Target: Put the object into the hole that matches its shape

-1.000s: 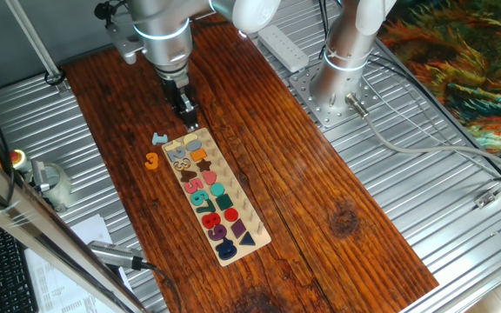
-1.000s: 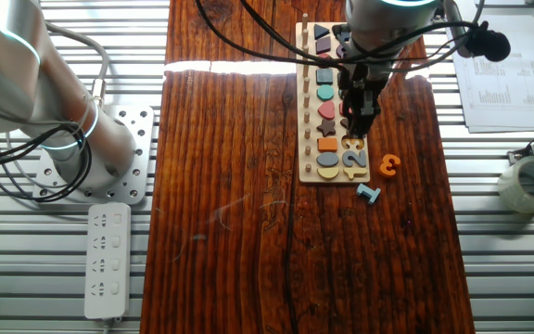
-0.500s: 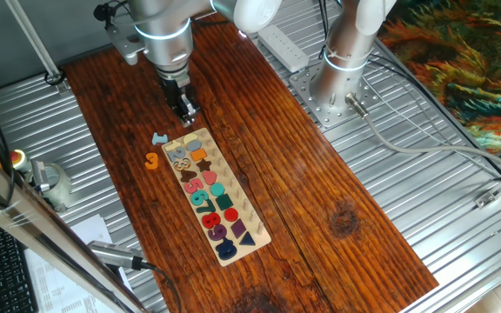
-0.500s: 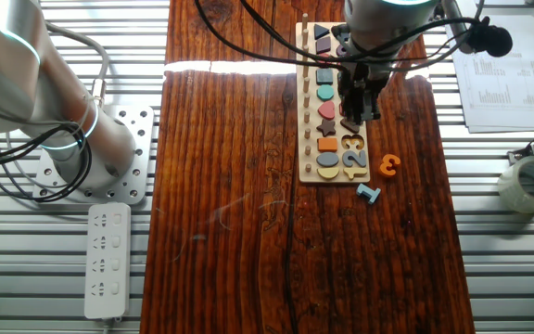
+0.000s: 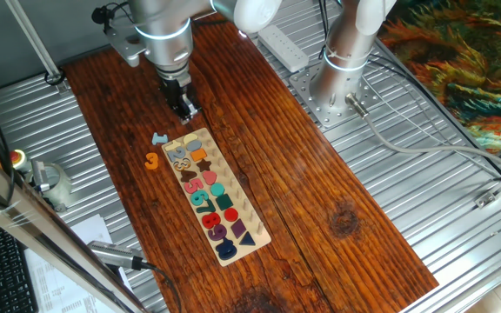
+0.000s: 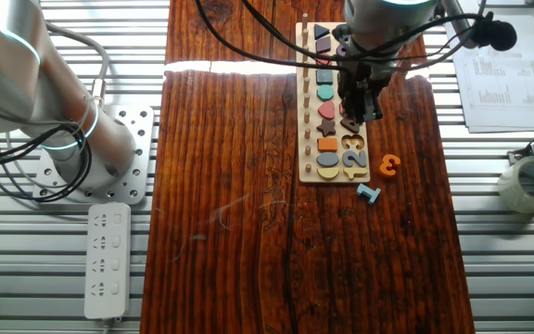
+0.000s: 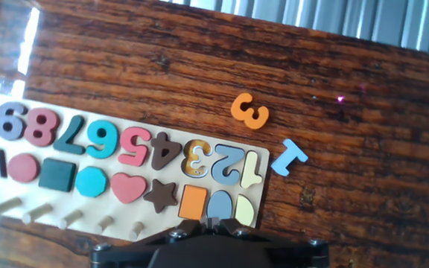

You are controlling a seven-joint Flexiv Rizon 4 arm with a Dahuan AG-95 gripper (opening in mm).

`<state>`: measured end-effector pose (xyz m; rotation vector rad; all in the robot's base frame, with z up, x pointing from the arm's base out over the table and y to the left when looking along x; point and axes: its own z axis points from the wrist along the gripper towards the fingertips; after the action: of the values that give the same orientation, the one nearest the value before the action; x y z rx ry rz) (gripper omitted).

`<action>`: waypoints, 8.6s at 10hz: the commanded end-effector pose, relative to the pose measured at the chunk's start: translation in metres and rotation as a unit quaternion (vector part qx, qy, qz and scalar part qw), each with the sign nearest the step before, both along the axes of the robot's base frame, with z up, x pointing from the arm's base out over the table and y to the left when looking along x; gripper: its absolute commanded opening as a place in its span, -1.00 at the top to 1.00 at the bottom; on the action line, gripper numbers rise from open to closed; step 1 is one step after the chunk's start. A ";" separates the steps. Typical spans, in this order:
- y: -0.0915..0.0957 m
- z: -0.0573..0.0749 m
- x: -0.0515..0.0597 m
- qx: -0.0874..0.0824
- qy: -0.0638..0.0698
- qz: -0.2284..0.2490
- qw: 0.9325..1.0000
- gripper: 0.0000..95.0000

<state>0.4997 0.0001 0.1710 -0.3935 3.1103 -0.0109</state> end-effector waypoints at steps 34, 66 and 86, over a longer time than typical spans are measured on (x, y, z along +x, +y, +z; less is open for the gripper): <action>-0.027 -0.105 0.092 0.012 0.008 0.836 0.548 0.20; -0.025 -0.141 0.105 -0.009 0.010 0.915 0.404 -0.20; -0.025 -0.151 0.107 -0.027 0.002 0.927 0.375 -0.20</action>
<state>0.6039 -0.0252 0.0222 -3.0459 0.7914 -0.0595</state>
